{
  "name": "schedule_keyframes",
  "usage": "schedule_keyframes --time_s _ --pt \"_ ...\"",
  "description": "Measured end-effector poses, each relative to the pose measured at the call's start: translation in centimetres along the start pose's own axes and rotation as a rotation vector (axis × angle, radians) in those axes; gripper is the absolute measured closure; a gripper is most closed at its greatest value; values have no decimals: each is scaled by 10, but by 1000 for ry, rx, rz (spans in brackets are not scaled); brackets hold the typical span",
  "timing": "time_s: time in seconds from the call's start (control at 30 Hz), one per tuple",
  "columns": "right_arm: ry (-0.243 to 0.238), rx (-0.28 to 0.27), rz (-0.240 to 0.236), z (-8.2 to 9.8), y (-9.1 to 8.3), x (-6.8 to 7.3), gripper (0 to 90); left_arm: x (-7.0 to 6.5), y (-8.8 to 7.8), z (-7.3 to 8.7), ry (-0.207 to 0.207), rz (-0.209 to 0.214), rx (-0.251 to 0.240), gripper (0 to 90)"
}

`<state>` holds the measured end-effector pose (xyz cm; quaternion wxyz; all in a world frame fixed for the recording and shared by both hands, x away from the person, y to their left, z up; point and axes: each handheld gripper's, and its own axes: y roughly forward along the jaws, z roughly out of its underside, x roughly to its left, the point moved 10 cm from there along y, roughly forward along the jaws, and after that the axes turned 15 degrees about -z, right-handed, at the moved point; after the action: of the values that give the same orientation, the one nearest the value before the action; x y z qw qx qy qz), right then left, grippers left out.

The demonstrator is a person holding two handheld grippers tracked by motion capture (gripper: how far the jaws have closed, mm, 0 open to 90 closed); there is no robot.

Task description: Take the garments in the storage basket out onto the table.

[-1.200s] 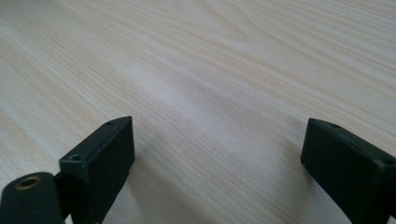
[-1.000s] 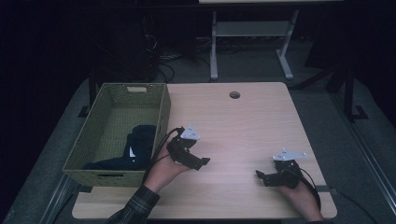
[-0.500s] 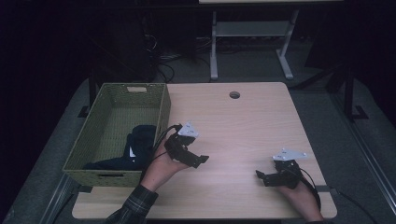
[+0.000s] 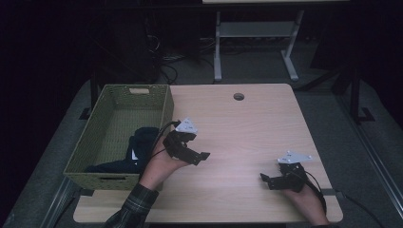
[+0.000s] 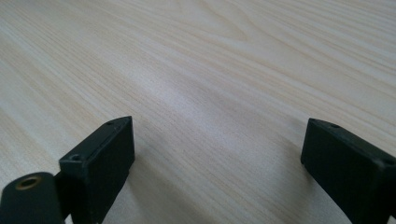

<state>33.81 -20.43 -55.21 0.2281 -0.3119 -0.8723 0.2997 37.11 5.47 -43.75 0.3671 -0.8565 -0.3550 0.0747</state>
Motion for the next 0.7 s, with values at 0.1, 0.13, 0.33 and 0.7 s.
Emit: schedule_keyframes --time_s 0.1,0.13,0.33,0.7 --pt "3 -1 -1 0 0 0 94 4 -1 -1 -1 -4 -1 141" --pt "3 -1 -1 0 0 0 94 5 -1 -2 -2 -5 -2 141" --pt "2 -1 -1 0 0 0 94 9 -3 -4 10 -1 21 141" --pt "0 1 0 0 0 0 94 26 -18 -6 2 -35 22 139"
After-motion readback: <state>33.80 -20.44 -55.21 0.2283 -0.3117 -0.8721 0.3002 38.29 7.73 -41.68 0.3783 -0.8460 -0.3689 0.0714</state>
